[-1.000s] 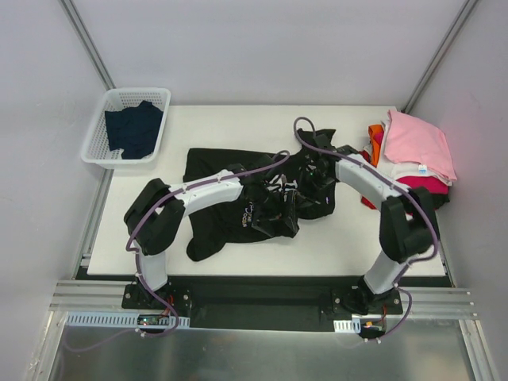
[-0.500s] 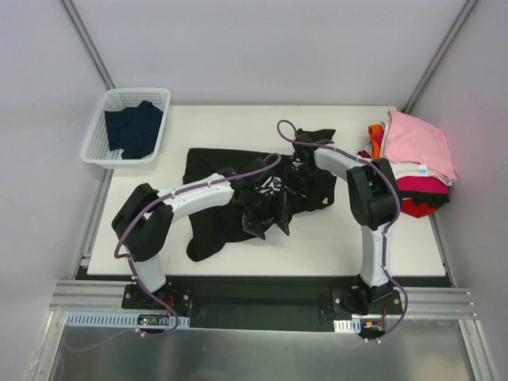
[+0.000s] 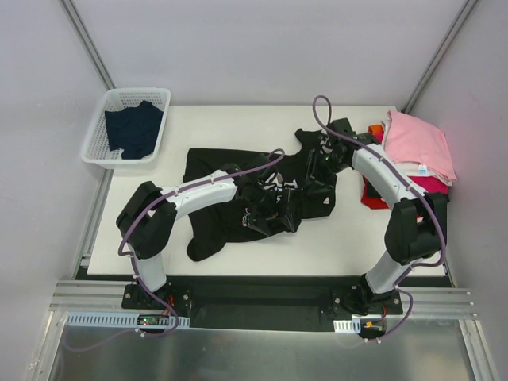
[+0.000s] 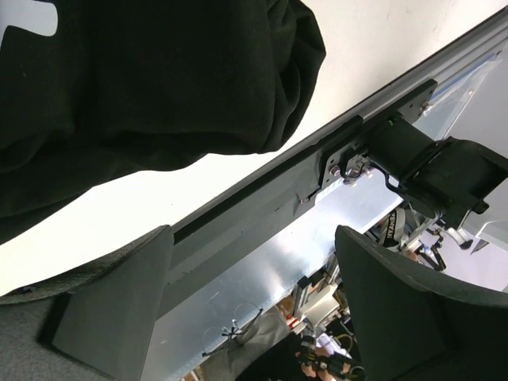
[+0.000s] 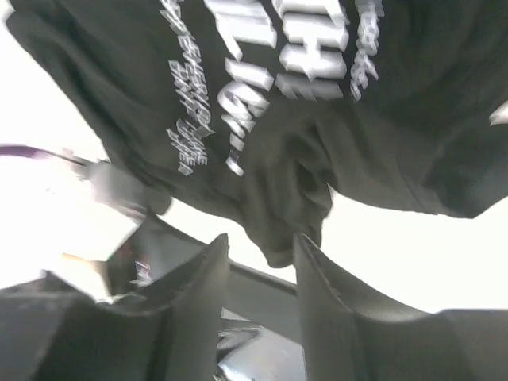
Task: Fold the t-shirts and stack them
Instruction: Flatten out the tshirt
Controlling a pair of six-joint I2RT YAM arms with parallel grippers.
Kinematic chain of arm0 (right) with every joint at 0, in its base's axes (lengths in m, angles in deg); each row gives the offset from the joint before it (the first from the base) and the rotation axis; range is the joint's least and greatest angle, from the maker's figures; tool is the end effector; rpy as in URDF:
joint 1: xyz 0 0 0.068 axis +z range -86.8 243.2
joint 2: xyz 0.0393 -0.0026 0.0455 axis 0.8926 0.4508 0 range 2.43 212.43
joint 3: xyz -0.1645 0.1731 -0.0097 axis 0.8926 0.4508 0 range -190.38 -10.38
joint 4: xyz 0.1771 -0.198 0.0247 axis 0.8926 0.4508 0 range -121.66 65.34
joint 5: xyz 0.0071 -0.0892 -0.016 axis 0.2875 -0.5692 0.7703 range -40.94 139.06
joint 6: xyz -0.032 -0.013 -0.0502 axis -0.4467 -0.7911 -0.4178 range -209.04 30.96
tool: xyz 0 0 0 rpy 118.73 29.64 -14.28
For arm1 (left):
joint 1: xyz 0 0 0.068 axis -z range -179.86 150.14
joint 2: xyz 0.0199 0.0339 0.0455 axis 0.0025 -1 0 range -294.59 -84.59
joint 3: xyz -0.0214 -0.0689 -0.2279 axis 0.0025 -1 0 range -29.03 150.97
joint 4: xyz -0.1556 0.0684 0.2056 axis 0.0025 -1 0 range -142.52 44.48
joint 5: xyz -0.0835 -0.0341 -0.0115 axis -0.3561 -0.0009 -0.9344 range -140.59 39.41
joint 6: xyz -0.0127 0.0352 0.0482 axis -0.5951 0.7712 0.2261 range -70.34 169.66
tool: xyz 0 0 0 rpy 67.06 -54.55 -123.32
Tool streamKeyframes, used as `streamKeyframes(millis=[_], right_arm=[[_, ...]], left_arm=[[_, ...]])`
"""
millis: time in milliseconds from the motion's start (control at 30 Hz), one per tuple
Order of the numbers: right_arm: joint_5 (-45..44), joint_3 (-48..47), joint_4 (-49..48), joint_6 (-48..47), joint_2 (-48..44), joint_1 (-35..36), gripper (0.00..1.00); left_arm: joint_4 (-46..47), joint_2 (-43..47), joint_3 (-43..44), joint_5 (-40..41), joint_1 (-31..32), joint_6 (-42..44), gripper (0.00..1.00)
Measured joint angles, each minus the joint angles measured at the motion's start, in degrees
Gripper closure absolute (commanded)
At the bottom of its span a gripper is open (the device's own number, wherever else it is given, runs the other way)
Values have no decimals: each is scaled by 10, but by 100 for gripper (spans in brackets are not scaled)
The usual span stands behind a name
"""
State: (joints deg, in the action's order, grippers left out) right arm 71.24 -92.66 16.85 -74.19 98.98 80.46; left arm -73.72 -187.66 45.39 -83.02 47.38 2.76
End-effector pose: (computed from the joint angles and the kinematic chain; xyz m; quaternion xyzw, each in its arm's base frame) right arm 0.3359 0.1224 0.2339 -0.0653 0.9526 0.2435 0.1701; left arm 0.2413 -0.2971 0.1748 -0.0824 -0.9201 0.3828 0.0094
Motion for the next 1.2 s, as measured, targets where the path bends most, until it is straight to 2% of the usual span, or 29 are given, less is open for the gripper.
streamKeyframes(millis=[200, 333, 833, 900, 933, 967, 1000, 1200], right_arm=[[-2, 176, -35, 19, -36, 49, 60], [-3, 261, -49, 36, -49, 72, 61], [-13, 263, -78, 38, -54, 74, 64], [-14, 256, -84, 38, -44, 75, 69], [-14, 253, -88, 38, -40, 75, 85], [-14, 250, -92, 38, -35, 75, 94], [-15, 247, -94, 38, -29, 75, 99], [-20, 243, -104, 40, -20, 78, 99]], left_arm=[[0, 0, 0, 0, 0, 0, 17], [0, 0, -3, 0, 0, 0, 17], [-1, 0, -3, 0, 0, 4, 17], [0, 0, -6, 0, 0, 4, 17], [1, 0, -8, 0, 0, 4, 17], [0, 0, -10, 0, 0, 4, 17], [0, 0, -13, 0, 0, 4, 17], [0, 0, -21, 0, 0, 4, 17]])
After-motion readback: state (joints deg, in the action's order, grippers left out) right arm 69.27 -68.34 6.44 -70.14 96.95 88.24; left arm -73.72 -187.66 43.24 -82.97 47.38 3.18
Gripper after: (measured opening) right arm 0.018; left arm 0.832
